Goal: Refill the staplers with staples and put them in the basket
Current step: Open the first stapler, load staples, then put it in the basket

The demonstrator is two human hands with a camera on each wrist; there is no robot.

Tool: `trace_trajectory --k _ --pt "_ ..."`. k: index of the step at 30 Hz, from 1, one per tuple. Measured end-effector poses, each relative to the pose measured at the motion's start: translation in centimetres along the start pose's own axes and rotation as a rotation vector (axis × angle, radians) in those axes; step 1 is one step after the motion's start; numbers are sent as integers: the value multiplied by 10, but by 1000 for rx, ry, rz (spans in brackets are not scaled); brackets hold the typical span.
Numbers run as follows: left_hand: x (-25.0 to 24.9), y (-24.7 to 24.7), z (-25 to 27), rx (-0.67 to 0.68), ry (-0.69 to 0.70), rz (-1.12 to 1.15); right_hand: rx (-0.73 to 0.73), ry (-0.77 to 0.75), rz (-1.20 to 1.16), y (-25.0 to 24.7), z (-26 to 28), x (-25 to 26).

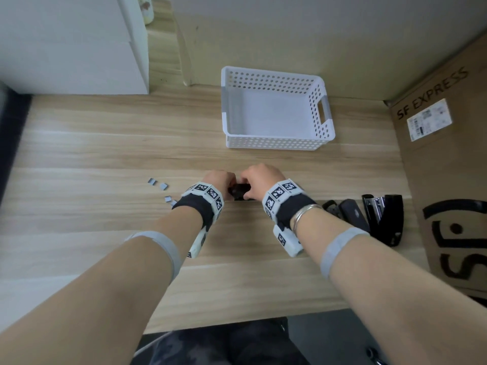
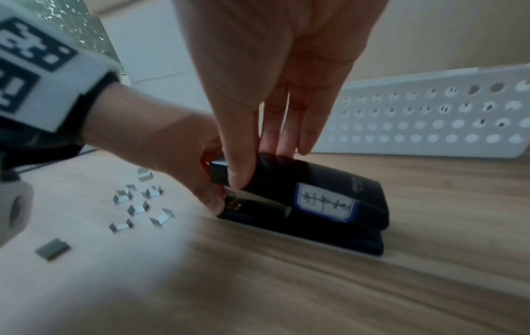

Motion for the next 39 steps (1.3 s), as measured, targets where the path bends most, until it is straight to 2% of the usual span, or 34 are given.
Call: trace_trajectory --k 4,10,14,22,27,32,35,39 --pt "1 -1 -1 11 13 13 16 -1 -2 4 -6 2" --pt "2 -1 -2 35 24 43 31 51 -141 5 4 -16" --pt "3 -13 -3 89 -42 124 86 69 -50 20 4 -22" --pt "15 -51 -11 -292 -113 255 29 80 11 26 -3 -19" --pt "15 -80 -26 -455 -125 376 -175 104 -164 -26 -11 -26" --pt "13 -112 -50 -443 -91 344 -316 269 -271 -89 -43 -41" --pt "15 -129 -68 -439 -101 333 -300 387 -383 -104 -77 -47" --pt "21 -139 -85 -448 -99 346 -253 434 -509 -102 -115 -44"
Point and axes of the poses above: each hand's wrist, its own z-axis away from the middle knuckle, its own y-axis out of the palm, x = y × z, the point moved 1 cm from there along -z, towards the middle knuckle
